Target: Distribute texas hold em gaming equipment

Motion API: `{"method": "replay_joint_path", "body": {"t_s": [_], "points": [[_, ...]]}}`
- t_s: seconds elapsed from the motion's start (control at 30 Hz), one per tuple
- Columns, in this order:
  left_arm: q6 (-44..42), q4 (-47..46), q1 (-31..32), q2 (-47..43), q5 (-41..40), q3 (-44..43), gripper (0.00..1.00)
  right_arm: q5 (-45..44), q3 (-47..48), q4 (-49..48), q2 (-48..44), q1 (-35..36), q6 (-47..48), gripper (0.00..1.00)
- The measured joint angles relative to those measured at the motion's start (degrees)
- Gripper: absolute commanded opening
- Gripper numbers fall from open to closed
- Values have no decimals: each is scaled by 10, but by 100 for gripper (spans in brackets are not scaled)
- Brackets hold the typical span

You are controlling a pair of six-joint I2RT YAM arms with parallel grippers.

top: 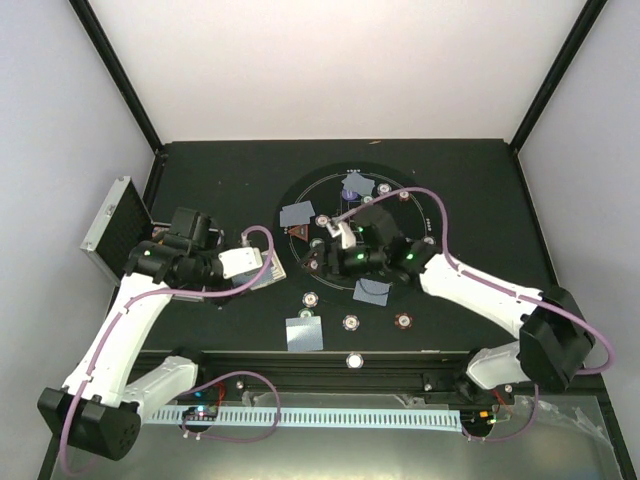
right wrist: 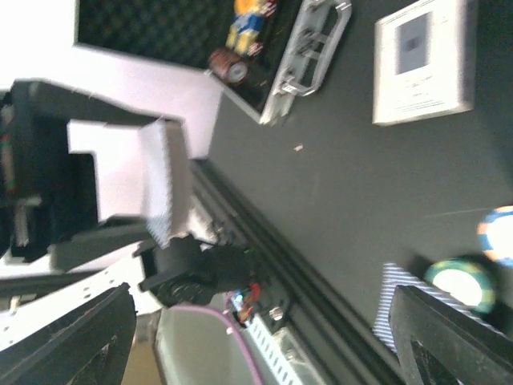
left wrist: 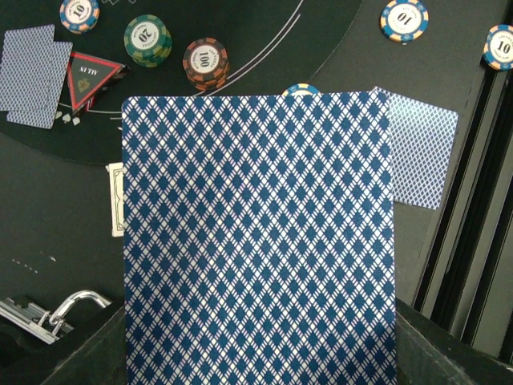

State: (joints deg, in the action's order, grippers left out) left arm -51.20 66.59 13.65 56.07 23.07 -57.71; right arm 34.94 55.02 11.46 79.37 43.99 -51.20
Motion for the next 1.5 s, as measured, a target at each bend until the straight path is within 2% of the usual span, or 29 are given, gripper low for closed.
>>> {"method": "replay_joint_path", "body": {"t_s": [0.2, 0.37, 0.73, 0.97, 1.3, 1.5], "points": [[-4, 5, 0, -14, 8, 0, 2, -4, 9, -74, 22, 99, -39, 89], [-8, 11, 0, -28, 13, 1, 2, -3, 38, -103, 81, 130, -57, 87], [-20, 13, 0, -37, 18, 2, 2, 0, 80, -154, 155, 133, -90, 84], [-22, 22, 0, -40, 17, 3, 2, 17, 92, -198, 203, 131, -118, 77], [-22, 26, 0, -38, 16, 3, 2, 41, 55, -262, 197, 108, -145, 69], [-22, 32, 0, -38, 15, 3, 2, 40, 33, -264, 175, 101, -147, 62]]}}
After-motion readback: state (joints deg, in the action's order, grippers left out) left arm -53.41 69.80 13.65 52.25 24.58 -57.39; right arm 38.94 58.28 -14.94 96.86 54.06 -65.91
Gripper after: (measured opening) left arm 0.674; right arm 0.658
